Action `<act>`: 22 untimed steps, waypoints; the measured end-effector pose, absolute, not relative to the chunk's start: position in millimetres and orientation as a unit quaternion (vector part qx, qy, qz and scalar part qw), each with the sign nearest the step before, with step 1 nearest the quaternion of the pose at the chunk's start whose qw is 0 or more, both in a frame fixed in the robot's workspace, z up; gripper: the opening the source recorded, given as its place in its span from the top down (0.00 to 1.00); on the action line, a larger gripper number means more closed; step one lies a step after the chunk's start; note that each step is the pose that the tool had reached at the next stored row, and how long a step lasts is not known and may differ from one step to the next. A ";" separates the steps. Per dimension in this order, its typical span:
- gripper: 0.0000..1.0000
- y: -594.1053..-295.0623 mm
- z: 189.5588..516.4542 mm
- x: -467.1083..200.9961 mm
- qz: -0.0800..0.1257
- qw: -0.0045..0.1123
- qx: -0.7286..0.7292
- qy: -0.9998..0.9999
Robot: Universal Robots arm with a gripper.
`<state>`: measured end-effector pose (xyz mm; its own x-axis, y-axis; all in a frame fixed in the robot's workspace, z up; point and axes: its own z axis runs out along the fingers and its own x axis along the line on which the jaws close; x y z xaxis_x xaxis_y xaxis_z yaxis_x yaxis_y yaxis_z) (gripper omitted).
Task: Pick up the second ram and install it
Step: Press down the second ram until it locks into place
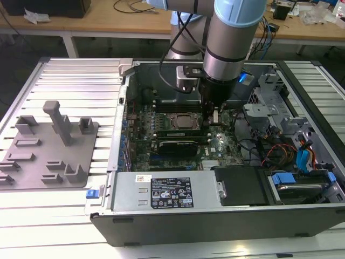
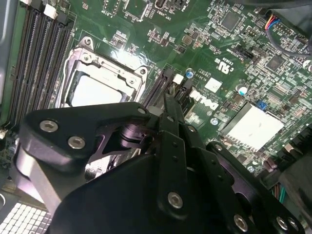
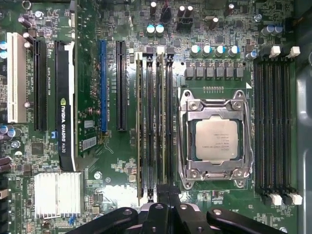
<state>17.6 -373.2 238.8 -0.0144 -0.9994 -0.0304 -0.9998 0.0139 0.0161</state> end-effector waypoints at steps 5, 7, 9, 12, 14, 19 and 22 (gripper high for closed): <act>0.92 -372.2 234.4 18.8 0.016 0.005 -0.702 0.712; 0.92 -372.1 232.6 18.8 0.016 0.005 -0.702 0.712; 0.92 -372.2 232.5 18.8 0.016 0.005 -0.702 0.712; 0.92 -372.2 231.0 18.8 0.016 0.005 -0.702 0.712; 0.92 -372.2 229.6 18.8 0.016 0.005 -0.702 0.712; 0.92 -371.9 232.6 18.8 0.017 0.006 -0.702 0.712; 0.92 -372.1 242.1 18.8 0.016 0.005 -0.702 0.712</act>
<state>18.8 -372.1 242.1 -0.0144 -0.9994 -0.0303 -0.9998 0.0139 0.0158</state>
